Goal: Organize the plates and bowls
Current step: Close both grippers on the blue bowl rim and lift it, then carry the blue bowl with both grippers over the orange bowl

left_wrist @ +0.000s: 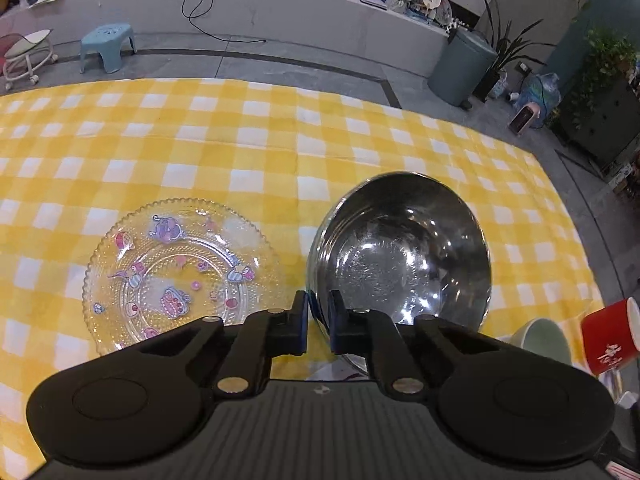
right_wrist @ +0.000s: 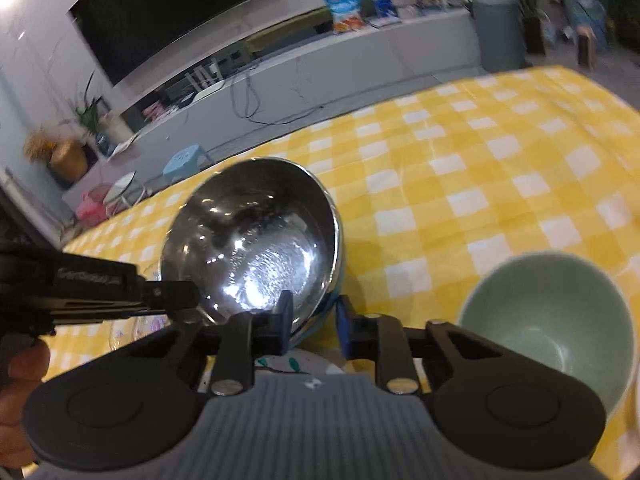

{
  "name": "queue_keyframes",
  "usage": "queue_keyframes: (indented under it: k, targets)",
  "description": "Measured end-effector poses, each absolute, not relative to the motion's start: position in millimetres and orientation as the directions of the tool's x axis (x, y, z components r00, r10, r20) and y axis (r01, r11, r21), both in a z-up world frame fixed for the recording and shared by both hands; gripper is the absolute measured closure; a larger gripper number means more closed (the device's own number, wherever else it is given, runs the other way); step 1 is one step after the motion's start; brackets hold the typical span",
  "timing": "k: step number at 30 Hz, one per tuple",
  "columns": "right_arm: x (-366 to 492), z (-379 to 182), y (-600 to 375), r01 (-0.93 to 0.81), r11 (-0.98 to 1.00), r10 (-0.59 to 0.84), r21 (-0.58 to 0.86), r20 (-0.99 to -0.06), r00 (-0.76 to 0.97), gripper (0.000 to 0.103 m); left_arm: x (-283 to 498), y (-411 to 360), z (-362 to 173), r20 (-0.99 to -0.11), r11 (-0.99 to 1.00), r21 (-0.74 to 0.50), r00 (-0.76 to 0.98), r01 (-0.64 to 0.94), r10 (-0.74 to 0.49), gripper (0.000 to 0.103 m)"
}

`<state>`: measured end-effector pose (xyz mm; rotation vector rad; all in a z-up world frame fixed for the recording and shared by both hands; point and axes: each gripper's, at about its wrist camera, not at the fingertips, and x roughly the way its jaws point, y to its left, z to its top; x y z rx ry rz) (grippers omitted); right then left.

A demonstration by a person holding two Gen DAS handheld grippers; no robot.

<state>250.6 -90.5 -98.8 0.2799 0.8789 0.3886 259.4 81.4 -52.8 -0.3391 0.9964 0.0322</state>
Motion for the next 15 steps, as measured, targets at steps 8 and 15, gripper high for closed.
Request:
queue_keyframes:
  k: [8,15]
  targets:
    - [246,-91,-94,-0.209,0.885,0.451,0.417,-0.654,0.607,0.087,253,81,-42,-0.814,0.949,-0.256,0.570,-0.182,-0.110,0.094]
    - [241,-78,-97,-0.225,0.862,0.486,0.454,-0.618,0.618,0.089,241,78,-19,-0.772,0.953,-0.239,0.632,-0.187,-0.070,0.096]
